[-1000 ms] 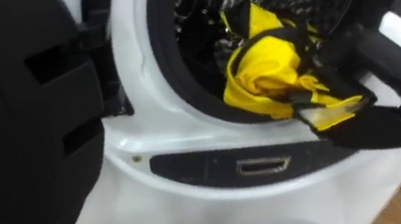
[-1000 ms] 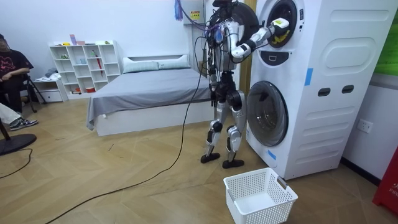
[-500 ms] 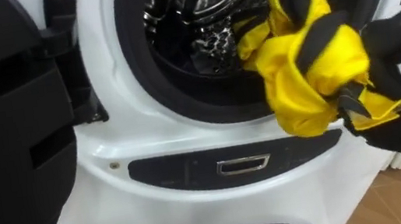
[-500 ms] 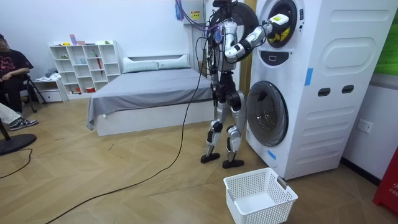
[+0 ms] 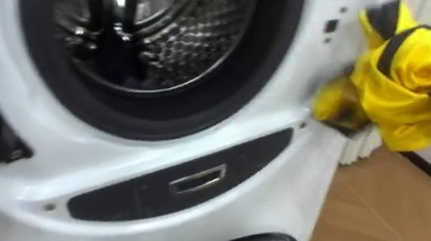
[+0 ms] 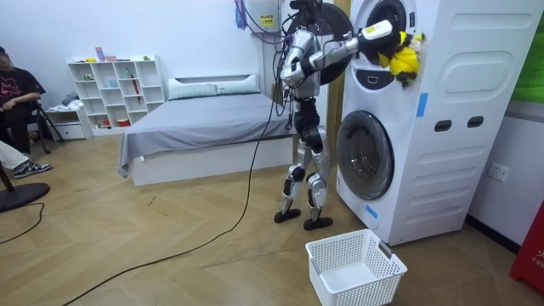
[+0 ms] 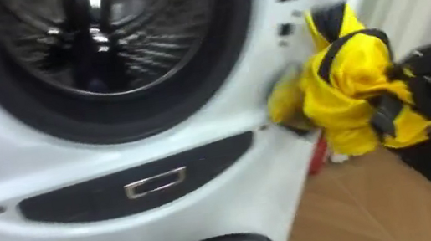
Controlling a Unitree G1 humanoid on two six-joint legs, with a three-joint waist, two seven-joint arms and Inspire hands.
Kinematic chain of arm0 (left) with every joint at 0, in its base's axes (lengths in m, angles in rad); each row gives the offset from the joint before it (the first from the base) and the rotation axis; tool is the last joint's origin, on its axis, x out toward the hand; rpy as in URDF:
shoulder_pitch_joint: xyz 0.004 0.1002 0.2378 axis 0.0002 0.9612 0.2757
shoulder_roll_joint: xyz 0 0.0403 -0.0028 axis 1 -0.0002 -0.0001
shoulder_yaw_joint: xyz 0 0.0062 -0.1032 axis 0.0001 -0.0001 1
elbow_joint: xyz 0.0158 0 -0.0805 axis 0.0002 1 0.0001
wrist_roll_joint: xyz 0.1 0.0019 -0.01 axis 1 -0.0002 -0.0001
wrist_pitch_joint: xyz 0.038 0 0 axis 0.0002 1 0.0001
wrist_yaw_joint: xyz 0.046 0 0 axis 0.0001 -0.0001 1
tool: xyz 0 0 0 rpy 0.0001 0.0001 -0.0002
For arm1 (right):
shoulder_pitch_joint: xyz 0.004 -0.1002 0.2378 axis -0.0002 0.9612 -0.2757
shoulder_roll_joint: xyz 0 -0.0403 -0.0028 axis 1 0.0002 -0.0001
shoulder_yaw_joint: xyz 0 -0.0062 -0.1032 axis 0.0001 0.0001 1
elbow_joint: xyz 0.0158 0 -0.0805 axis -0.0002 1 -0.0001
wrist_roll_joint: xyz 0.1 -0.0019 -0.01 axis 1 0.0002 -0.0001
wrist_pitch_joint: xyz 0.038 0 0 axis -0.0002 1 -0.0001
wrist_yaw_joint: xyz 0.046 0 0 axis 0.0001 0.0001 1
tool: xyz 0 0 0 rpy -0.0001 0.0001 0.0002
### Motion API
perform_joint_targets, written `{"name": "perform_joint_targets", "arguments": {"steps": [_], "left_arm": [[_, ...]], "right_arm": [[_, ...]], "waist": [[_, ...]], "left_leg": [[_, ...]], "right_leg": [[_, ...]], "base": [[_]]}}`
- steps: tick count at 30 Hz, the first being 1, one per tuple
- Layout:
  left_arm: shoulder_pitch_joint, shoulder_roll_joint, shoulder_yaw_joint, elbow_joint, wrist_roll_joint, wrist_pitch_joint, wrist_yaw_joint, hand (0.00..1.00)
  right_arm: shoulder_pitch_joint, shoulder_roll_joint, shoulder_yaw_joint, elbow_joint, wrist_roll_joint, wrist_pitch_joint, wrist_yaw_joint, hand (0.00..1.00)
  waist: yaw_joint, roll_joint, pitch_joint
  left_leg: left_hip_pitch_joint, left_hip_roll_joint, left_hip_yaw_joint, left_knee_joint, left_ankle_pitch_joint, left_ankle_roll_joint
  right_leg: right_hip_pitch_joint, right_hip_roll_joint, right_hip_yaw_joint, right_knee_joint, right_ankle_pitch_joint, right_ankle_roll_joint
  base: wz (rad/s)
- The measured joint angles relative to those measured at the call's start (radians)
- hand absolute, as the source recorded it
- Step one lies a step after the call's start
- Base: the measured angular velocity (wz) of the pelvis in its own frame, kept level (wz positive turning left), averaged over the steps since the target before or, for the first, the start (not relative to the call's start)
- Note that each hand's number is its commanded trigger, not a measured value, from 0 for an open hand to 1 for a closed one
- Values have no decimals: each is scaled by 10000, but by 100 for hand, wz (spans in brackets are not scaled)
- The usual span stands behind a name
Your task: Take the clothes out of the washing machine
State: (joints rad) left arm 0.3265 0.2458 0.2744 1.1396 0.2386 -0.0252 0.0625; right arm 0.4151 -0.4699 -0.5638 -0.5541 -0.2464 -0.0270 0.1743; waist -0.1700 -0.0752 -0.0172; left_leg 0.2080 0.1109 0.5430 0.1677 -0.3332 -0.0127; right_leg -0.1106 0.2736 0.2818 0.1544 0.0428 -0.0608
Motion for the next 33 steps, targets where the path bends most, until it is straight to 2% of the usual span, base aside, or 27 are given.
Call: {"name": "perform_joint_targets", "arguments": {"steps": [1, 2, 3, 4, 5, 6, 7, 8, 10, 13, 18, 21, 23, 25, 28, 30, 32, 33], "left_arm": [[20, 30, 24, 16, 155, 36, 38, 0], [28, 21, 21, 26, 258, 63, 72, 0], [21, -30, 7, 33, 393, 119, 95, 0], [15, 12, -6, 46, 380, 187, 101, 0], [-11, 2, -20, 54, 372, 241, 101, 0], [-15, 5, -20, 77, 367, 278, 83, 0], [-56, 13, -16, 222, 370, 311, 82, 0], [-88, 3, -18, 281, 378, 332, 74, 0], [-130, -4, -37, 287, 369, 336, 53, 0], [-238, 183, -139, 184, 306, 338, 84, 0], [-302, 235, -336, 199, 306, 461, 110, 0], [-311, 431, -619, 205, 288, 521, 113, 0], [-403, 477, -660, 203, 293, 686, 97, 0], [-608, 562, -1061, 206, 289, 890, 17, 0], [-902, 561, -1469, 186, 284, 899, -17, 0], [-1028, 558, -1791, 188, 275, 899, -41, 0], [-1073, 537, -2034, 206, 261, 917, -65, 0], [-1120, 518, -2187, 206, 141, 923, -62, 0]], "right_arm": [[26, -3, -102, 164, -223, 86, -139, 100], [66, 0, -189, 251, -266, 93, -238, 100], [141, 0, -389, 355, -429, 229, -475, 100], [205, 36, -437, 410, -734, 367, -689, 100], [221, 38, -436, 414, -866, 449, -727, 100], [238, 38, -395, 432, -1115, 490, -722, 100], [306, 39, -389, 435, -1174, 464, -711, 100], [340, 39, -395, 452, -1172, 446, -711, 100], [426, 40, -401, 729, -1168, 431, -706, 100], [718, 51, -427, 851, -1151, 519, -676, 100], [755, 52, -432, 825, -1147, 569, -587, 100], [611, 51, -387, 804, -947, 892, -288, 100], [262, 49, -315, 806, -697, 1071, -116, 100], [-274, 48, 241, 831, -654, 1324, -31, 100], [-740, 49, 1171, 991, -660, 1419, 296, 100], [-1129, 49, 1737, 1134, -642, 1498, 550, 100], [-1573, 47, 2270, 1601, -791, 1494, 661, 100], [-1822, 47, 2465, 2057, -859, 1495, 744, 100]], "waist": [[-58, 62, 70], [-214, 41, 79], [-423, -98, 42], [-582, -261, 12], [-585, -228, 33], [-519, -181, 50], [-541, -183, 55], [-588, -178, 85], [-735, -257, 144], [-1021, -324, 167], [-1076, -339, 160], [-1042, -313, 163], [-1042, -249, 192], [-942, -169, 230], [-687, -66, 247], [-628, 43, 300], [-437, 204, 248], [-414, 295, 249]], "left_leg": [[-65, 138, 360, 106, -17, -82], [-83, 177, 467, 201, -55, -150], [-61, 165, 620, 434, -199, -290], [-17, 117, 591, 741, -310, -359], [-23, 114, 549, 784, -325, -320], [11, 177, 204, 650, -175, -329], [12, 202, -127, 513, 29, -392], [-2, 207, -307, 458, 102, -433], [2, 211, -315, 383, 245, -449], [5, 268, -195, 348, 250, -464], [149, 295, 63, 343, 246, -470], [141, 299, 63, 392, 246, -470], [133, 298, 70, 405, 246, -471], [135, 275, 70, 370, 246, -470], [-64, 231, 55, 372, 245, -470], [-235, 218, 39, 376, 244, -468], [-427, 195, 46, 386, 245, -468], [-554, 177, 6, 406, 244, -468]], "right_leg": [[-491, -251, -851, 1101, -543, -201], [-715, -584, -1245, 1928, -1083, -266], [-1022, -1261, -1316, 3045, -2134, 42], [-1063, -1203, -936, 3178, -2567, 161], [-988, -1093, -837, 3054, -2544, 180], [-726, -817, -515, 2577, -2222, -1], [-539, -664, -232, 2102, -1829, -224], [-419, -619, -139, 1856, -1697, -255], [-255, -509, 52, 1357, -1344, -323], [-260, -365, 213, 1164, -1180, -336], [-110, -206, 655, 933, -1077, -323], [-96, -188, 752, 922, -1065, -322], [-98, -191, 759, 922, -1058, -313], [-121, -190, 765, 921, -1054, -306], [-377, -186, 767, 1037, -1047, -294], [-533, -214, 742, 1051, -1032, -273], [-750, -219, 765, 1107, -1022, -258], [-918, -227, 757, 1213, -1022, -257]], "base": [[-48], [-19], [-7], [-17], [-55], [-79], [-81], [-67], [-52], [-30], [-27], [-12], [-2], [0], [-5], [2], [-2], [8]]}}
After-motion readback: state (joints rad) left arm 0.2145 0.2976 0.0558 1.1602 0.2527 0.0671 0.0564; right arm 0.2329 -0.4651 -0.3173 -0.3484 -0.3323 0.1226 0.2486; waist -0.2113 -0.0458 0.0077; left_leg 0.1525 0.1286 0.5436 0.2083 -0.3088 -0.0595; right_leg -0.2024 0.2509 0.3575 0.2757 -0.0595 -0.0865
